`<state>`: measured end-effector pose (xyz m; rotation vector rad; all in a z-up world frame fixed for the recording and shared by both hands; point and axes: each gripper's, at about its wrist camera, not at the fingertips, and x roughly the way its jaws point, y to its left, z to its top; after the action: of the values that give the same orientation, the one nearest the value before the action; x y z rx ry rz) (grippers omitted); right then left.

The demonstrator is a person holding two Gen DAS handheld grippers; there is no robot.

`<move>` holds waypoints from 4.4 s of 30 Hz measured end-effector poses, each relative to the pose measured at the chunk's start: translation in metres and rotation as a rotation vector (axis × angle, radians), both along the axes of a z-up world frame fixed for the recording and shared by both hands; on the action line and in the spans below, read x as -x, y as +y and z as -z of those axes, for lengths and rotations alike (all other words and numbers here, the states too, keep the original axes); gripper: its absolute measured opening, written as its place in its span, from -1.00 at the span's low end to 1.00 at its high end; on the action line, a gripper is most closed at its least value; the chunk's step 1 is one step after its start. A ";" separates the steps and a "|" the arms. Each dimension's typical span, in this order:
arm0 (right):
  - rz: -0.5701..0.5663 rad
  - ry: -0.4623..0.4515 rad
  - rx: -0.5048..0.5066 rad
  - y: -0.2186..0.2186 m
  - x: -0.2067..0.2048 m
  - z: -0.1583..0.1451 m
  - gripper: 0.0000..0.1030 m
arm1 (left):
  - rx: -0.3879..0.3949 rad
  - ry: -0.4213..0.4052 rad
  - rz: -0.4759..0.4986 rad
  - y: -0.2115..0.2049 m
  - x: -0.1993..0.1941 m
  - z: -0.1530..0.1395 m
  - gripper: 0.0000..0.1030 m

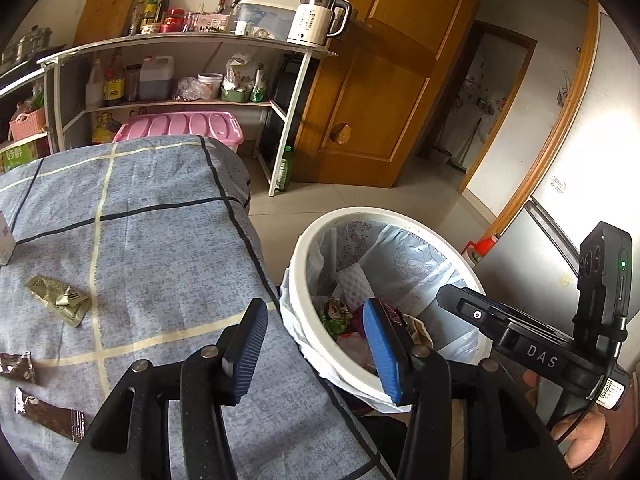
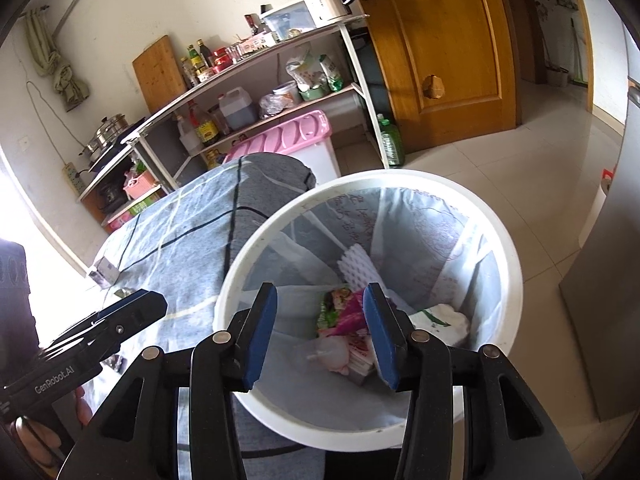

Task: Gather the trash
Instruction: 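Move both open tools from the bin back over the table, then move both open tools toward the purple milk carton and gold wrapper, then grasp the purple milk carton with the left tool while the right tool grasps the gold wrapper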

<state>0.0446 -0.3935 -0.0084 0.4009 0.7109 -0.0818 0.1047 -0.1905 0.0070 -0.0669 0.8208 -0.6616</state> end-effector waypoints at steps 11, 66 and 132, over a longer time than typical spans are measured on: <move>-0.132 -0.014 0.009 0.054 -0.019 -0.002 -0.10 | -0.006 -0.029 -0.127 0.066 0.002 -0.005 0.04; -0.605 0.114 0.155 0.267 -0.176 0.049 0.19 | -0.079 0.017 -0.539 0.303 -0.111 0.027 0.27; -0.591 0.114 0.044 0.261 -0.169 0.061 -0.56 | -0.082 -0.037 -0.225 0.272 -0.196 0.038 0.44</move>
<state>0.2140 -0.1321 -0.0693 0.1330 0.9139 0.4397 0.3011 0.0817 -0.0312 -0.0717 0.7907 -0.4158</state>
